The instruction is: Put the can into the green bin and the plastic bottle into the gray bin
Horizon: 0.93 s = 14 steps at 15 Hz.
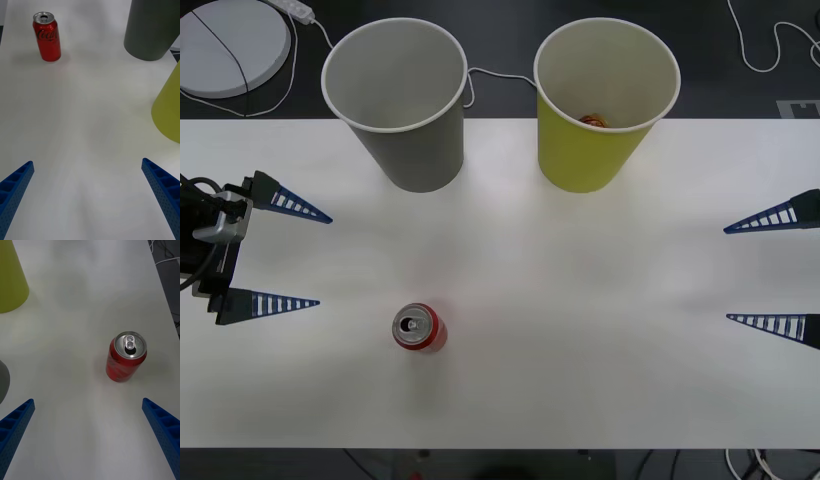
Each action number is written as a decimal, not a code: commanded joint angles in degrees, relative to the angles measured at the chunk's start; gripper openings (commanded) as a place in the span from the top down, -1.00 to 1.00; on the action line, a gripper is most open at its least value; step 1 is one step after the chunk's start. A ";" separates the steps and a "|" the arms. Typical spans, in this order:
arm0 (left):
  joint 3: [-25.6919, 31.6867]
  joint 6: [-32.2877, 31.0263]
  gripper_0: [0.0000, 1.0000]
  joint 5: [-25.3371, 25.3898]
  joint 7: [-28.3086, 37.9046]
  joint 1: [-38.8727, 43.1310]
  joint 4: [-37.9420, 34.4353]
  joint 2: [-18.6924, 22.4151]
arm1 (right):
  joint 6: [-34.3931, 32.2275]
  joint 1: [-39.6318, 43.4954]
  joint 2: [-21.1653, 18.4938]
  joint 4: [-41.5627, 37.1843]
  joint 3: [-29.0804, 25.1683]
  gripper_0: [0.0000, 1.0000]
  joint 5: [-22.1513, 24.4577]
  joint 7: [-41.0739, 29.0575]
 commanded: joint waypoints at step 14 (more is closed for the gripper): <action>-10.02 1.58 -1.00 8.35 -9.49 -3.96 13.54 5.01 | 0.00 0.00 0.00 0.00 0.00 -1.00 0.00 0.00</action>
